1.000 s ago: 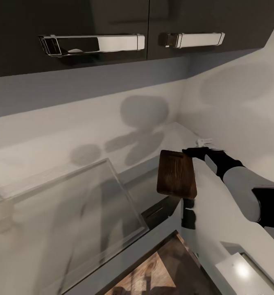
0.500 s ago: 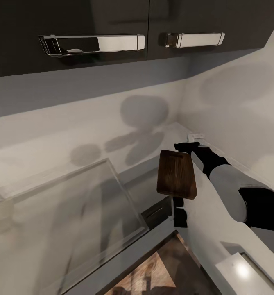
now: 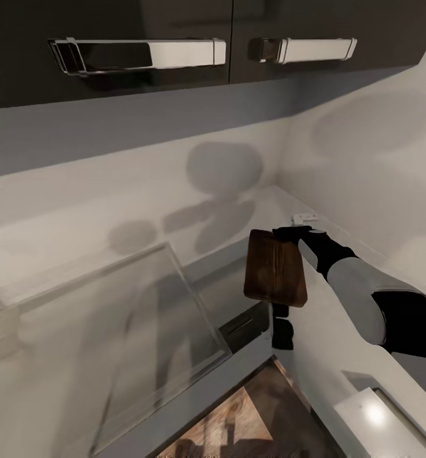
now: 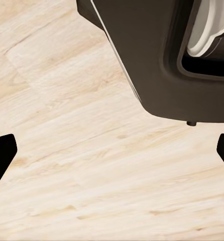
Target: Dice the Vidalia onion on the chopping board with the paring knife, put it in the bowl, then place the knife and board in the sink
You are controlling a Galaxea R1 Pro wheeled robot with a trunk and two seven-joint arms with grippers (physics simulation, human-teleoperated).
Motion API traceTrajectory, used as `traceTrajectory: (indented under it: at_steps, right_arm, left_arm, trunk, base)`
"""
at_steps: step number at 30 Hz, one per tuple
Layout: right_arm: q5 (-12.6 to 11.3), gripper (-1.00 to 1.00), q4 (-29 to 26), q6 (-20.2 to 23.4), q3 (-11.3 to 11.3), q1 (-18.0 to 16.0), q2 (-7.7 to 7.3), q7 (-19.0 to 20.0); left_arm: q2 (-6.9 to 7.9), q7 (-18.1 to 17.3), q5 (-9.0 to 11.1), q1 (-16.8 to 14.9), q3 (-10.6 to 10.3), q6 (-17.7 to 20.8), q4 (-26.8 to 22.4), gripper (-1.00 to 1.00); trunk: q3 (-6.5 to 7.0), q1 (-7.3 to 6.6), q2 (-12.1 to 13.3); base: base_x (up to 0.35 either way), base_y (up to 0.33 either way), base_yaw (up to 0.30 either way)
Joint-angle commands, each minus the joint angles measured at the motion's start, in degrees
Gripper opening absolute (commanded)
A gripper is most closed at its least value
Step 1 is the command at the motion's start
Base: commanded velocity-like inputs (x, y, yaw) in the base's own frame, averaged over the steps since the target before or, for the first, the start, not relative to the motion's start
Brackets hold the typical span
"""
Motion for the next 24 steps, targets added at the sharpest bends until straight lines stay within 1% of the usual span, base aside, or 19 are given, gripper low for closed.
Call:
traceTrajectory:
  at_steps: [1,24]
  right_arm:
    - [0.14,1.00,-0.11,0.36,0.24,-0.02,-0.08,0.15]
    - [0.18,1.00,-0.51,0.33,0.23,-0.02,-0.30,0.02]
  left_arm:
    - [-0.02,0.03,0.37,0.03,0.03,-0.06,-0.09,1.00]
    - [0.05,0.04,0.43,0.02,0.03,-0.06,0.26,1.00]
  trunk:
    - [-0.18,0.03,-0.10]
    - [-2.27,0.03,-0.10]
  base:
    - [0.000,0.000,0.000]
    - [0.000,0.000,0.000]
